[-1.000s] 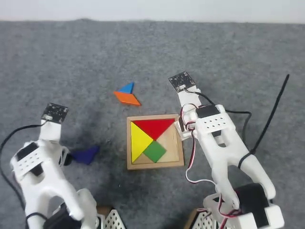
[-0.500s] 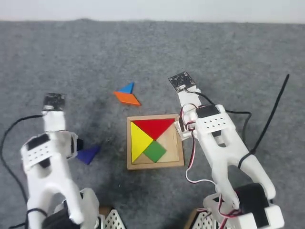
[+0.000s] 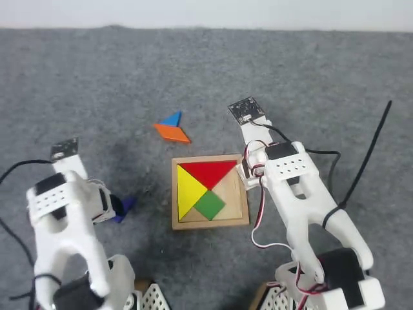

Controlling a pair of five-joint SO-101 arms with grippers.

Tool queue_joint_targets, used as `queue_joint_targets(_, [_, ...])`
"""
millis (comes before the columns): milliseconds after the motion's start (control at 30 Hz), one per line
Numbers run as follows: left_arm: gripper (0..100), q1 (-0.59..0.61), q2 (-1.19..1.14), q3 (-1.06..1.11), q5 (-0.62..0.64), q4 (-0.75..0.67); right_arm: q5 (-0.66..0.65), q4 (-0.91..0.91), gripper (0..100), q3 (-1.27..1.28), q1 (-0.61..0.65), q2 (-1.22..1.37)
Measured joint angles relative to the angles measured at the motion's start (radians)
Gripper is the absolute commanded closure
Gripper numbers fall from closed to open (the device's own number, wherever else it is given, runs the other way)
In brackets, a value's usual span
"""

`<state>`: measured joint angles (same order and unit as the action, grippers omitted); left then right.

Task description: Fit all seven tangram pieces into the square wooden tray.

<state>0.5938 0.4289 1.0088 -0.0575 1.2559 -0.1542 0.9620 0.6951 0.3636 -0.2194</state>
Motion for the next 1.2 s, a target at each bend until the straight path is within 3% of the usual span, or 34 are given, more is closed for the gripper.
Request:
queue_joint_targets(267, [77,-0.089,-0.345,-0.126,0.003,-0.068,0.000,0.000,99.0,0.000,0.000,0.000])
queue_joint_targets(433, [77,-0.051,-0.331,-0.152,-0.020,-0.107,0.000,0.000,99.0,0.000,0.000,0.000])
queue_joint_targets(700, [77,0.031,-0.267,-0.153,-0.339,-0.150,0.000,0.000,99.0,0.000,0.000,0.000])
queue_joint_targets(867, [77,0.061,-0.267,-0.153,-0.460,-0.196,0.000,0.000,99.0,0.000,0.000,0.000])
queue_joint_targets(1033, [77,0.101,-0.267,-0.153,-0.506,-0.281,0.000,0.000,99.0,0.000,0.000,0.000])
queue_joint_targets(1200, [77,0.107,-0.267,-0.153,-0.460,-0.334,0.000,0.000,99.0,0.000,0.000,0.000])
